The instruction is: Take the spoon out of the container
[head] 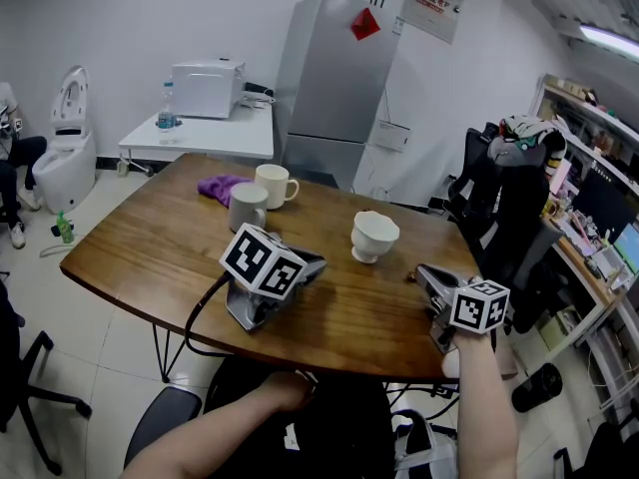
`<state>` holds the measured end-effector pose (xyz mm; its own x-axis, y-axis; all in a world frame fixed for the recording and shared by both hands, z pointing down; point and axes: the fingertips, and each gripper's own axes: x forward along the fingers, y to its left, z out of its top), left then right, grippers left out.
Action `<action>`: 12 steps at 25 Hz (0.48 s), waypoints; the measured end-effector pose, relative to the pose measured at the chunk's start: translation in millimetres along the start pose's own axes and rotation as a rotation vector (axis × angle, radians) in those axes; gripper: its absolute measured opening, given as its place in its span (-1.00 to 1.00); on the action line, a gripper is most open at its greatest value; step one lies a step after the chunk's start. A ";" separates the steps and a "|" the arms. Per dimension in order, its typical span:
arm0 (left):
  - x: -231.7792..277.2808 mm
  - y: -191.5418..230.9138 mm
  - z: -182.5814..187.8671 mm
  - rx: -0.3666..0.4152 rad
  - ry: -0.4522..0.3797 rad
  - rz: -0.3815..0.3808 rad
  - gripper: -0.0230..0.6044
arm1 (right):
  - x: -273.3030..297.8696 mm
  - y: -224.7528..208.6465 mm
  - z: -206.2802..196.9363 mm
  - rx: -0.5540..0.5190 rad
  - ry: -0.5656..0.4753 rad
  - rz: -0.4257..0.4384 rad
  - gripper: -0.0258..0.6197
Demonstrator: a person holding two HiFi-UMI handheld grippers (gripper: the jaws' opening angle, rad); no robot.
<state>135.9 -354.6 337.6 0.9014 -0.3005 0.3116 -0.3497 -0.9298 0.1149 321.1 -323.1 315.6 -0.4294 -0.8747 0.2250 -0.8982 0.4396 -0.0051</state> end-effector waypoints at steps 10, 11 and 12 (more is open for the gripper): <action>-1.1 0.5 1.0 0.003 0.000 0.005 -0.89 | -3.3 -1.8 1.7 0.028 -0.028 0.014 -0.92; -0.8 0.3 0.4 0.000 0.000 0.002 -0.89 | -3.4 -2.2 1.4 0.035 -0.031 0.015 -0.92; -0.9 0.2 -0.1 -0.001 0.000 0.001 -0.89 | -3.6 -2.3 1.4 0.044 -0.035 0.016 -0.92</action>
<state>135.0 -354.5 337.5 0.9011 -0.3010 0.3121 -0.3504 -0.9295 0.1154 324.5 -321.3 313.4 -0.4462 -0.8744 0.1907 -0.8941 0.4449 -0.0517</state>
